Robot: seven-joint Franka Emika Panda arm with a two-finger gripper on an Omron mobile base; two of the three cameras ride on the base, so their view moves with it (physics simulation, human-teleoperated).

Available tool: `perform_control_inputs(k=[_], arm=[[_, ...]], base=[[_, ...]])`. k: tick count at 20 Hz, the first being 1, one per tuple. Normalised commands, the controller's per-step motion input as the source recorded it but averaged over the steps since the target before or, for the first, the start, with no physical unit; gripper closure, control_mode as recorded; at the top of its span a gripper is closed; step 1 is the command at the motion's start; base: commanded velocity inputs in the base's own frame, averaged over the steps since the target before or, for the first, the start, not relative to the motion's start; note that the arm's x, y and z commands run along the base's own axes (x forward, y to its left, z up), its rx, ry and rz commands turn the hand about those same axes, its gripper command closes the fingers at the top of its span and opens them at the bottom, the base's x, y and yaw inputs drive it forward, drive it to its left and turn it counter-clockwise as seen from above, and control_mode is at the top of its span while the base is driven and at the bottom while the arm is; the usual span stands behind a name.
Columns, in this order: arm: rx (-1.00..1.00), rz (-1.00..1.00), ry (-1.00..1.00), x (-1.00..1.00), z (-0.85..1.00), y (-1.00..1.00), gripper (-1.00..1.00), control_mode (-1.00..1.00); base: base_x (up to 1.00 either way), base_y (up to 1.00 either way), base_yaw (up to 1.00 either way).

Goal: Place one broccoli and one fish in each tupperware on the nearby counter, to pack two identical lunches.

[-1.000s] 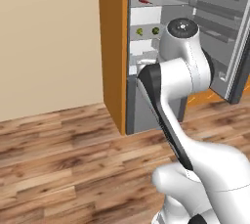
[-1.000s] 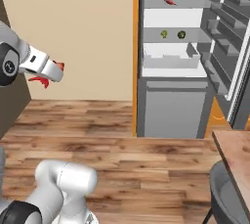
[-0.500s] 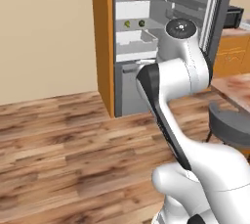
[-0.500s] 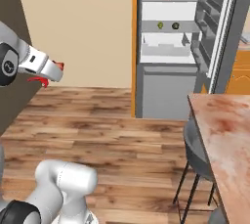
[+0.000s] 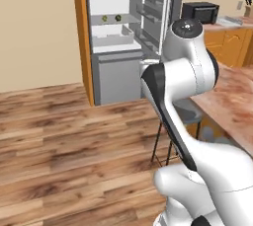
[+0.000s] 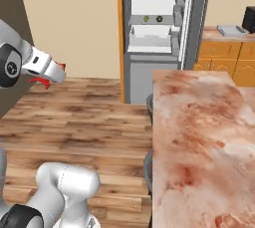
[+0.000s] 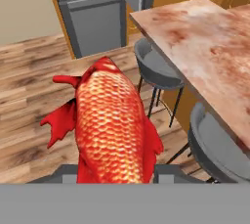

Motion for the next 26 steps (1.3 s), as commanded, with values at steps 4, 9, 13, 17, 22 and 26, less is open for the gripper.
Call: perform_control_inputs(k=[4, 9, 13, 17, 22, 26], arm=[[0.0, 0.0, 0.0, 0.0, 0.0, 0.0, 1.0, 1.0], [0.0, 0.0, 0.0, 0.0, 0.0, 0.0, 1.0, 1.0], [0.0, 0.0, 0.0, 0.0, 0.0, 0.0, 1.0, 1.0], [0.0, 0.0, 0.0, 0.0, 0.0, 0.0, 1.0, 1.0], [0.0, 0.0, 0.0, 0.0, 0.0, 0.0, 1.0, 1.0], [0.0, 0.0, 0.0, 0.0, 0.0, 0.0, 1.0, 1.0]], base=[[-1.0, -0.04, 0.0], [-1.0, -0.09, 0.0], [-1.0, -0.29, 0.0], [-1.0, -0.34, 0.0], [-1.0, -0.39, 0.0], [-0.51, -0.75, 0.0]])
